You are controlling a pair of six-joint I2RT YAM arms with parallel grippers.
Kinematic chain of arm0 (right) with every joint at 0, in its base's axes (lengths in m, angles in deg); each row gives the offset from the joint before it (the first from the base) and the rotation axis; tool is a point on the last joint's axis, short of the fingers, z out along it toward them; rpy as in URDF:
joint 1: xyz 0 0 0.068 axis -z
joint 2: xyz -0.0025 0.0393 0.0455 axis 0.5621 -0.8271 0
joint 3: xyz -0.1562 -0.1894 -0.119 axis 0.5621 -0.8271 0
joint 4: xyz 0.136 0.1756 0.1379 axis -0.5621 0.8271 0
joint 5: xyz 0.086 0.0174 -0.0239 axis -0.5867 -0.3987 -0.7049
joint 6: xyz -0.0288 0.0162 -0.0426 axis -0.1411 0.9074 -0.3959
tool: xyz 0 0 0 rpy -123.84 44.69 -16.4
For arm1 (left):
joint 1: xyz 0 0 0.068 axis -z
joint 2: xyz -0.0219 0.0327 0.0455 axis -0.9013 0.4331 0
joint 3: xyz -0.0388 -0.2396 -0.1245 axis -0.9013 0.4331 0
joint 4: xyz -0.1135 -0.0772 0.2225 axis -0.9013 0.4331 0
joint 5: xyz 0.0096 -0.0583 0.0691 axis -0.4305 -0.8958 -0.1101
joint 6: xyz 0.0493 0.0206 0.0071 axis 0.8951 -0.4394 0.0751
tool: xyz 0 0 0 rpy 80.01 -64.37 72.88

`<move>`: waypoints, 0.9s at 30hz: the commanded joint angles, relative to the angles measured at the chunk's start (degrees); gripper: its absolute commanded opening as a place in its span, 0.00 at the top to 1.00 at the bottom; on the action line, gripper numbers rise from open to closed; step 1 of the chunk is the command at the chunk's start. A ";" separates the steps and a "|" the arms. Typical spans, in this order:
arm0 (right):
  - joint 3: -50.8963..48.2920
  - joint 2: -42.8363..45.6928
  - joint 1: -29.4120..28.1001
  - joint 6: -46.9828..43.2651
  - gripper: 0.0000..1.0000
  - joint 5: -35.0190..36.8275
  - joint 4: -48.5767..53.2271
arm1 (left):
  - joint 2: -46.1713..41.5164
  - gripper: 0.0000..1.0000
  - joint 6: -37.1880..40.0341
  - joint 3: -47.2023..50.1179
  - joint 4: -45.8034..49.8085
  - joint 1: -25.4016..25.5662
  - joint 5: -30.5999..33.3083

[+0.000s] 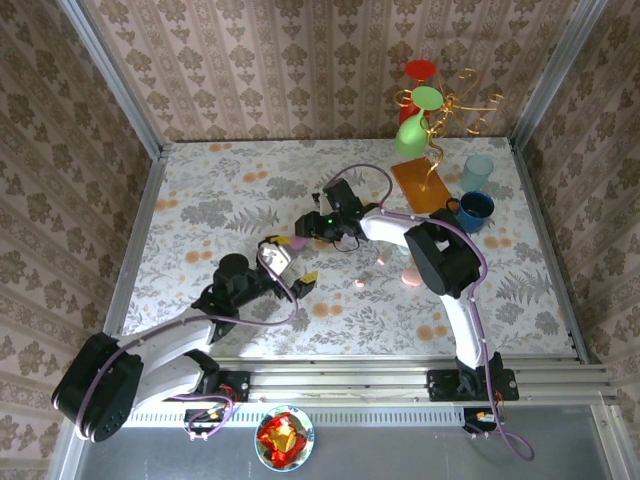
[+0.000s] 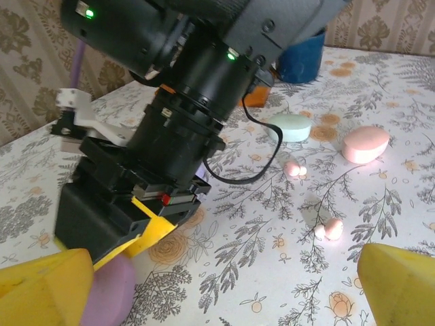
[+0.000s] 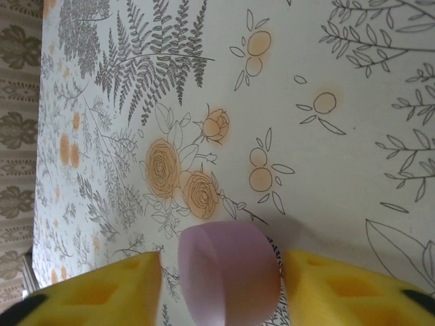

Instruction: Insert the wireless bluetooth earbuds into the charging case

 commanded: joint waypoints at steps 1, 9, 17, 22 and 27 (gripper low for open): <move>0.45 4.57 0.90 -4.38 0.42 2.22 4.84 | 2.77 0.00 3.55 -1.05 -2.93 1.05 -2.54; -18.49 23.74 7.33 -6.44 0.32 5.85 2.25 | 14.47 0.00 13.24 -10.40 1.10 4.41 -15.40; -39.23 44.94 19.60 -7.47 0.30 10.83 3.27 | 34.29 0.01 14.71 -25.28 1.67 10.04 -16.36; -45.86 57.00 27.19 -8.17 0.30 10.86 7.15 | 45.38 0.02 14.68 -35.15 1.88 11.37 -22.36; -48.63 65.44 30.83 -10.06 0.30 11.64 11.01 | 54.74 0.03 14.65 -45.44 4.37 12.25 -26.77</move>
